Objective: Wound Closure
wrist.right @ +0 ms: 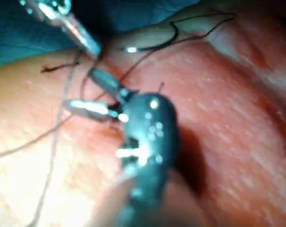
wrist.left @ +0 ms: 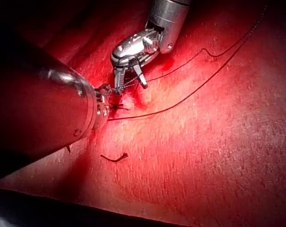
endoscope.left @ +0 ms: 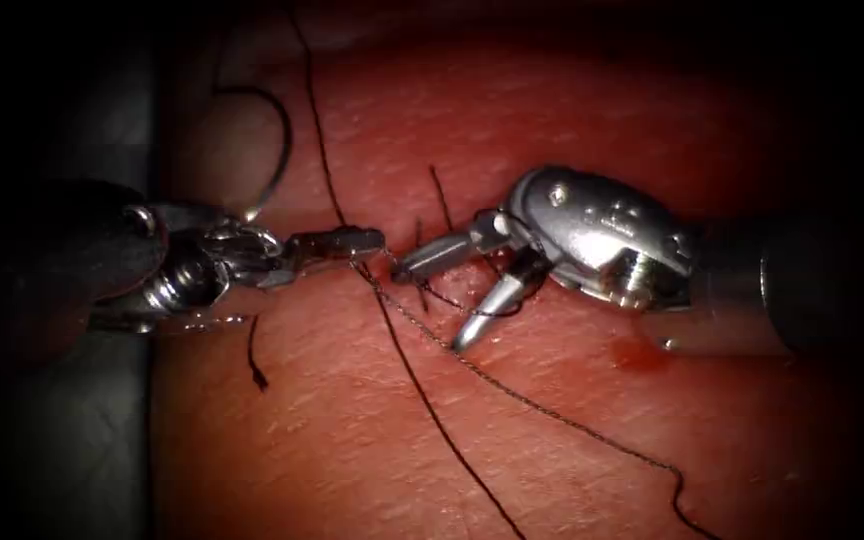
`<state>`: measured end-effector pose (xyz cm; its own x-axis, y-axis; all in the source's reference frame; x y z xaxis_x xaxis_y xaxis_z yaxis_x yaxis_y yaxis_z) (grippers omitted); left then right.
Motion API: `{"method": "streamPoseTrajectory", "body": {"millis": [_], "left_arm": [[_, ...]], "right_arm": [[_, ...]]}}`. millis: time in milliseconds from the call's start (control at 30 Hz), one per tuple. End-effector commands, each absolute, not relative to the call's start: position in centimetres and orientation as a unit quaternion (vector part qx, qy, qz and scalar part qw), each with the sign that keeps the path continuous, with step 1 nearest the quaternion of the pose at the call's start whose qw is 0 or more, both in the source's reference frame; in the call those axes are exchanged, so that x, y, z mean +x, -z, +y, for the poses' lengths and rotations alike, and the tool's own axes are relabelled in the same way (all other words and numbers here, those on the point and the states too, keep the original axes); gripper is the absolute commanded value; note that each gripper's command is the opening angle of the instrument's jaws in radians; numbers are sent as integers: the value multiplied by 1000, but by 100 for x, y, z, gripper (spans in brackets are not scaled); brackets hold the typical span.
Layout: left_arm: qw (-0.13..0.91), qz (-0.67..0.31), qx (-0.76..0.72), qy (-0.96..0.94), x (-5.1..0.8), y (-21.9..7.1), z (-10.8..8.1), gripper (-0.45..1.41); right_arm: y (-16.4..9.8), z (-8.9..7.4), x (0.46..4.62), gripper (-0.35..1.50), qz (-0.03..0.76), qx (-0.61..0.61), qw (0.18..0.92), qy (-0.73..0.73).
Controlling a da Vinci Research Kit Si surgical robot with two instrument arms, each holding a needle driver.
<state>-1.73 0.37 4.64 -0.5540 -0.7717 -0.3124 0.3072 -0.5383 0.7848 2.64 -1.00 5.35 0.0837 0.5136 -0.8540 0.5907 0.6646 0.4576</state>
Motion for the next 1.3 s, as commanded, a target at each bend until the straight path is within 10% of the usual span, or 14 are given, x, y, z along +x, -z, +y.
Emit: {"method": "streamPoseTrajectory", "body": {"millis": [33,1300], "left_arm": [[333,-347,336,809,-178,-473,37,-45],[329,-354,339,807,-192,-501,23,-45]], "right_arm": [[-540,-109,268,52,676,410,611,31],[-533,-104,262,44,690,416,591,17]]}}
